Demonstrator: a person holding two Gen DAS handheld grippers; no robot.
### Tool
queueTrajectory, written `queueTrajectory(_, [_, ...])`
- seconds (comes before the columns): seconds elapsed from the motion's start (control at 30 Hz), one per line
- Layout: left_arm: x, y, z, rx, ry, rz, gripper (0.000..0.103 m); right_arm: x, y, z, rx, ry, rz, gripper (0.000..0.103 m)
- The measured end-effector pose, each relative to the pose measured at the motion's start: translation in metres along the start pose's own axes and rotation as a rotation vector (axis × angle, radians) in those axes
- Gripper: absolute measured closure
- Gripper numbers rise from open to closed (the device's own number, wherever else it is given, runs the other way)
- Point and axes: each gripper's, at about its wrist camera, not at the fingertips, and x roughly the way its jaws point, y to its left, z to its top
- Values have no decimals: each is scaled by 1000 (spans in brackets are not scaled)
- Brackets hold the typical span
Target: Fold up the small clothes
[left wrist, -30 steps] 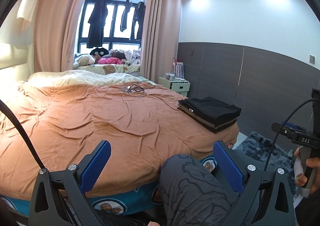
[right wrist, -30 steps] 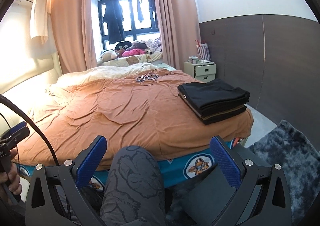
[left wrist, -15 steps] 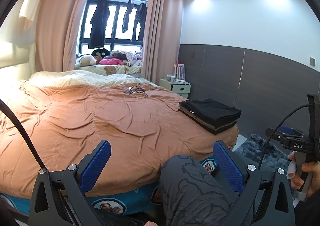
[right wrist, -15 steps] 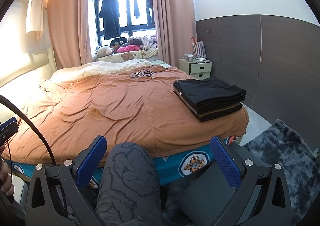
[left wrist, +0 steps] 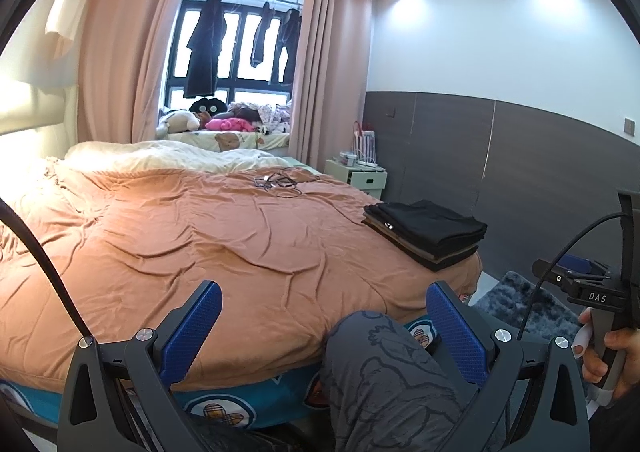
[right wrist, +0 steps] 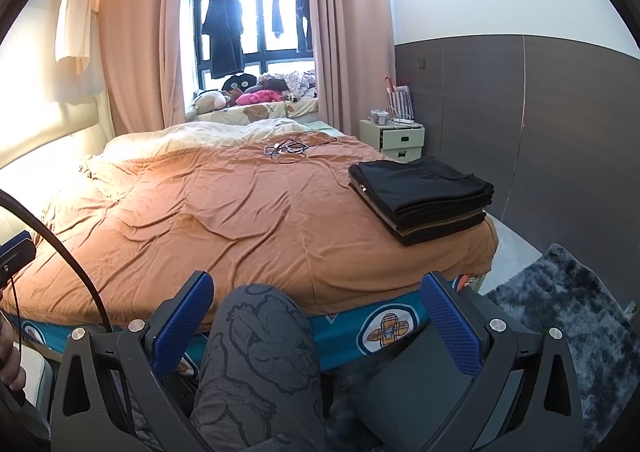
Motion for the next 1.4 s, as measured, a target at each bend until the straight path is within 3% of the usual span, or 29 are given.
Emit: queueTrajectory(1.4, [-11,-17,-5,4,4,6,0,-6,-29,-6,15,-10,14,0])
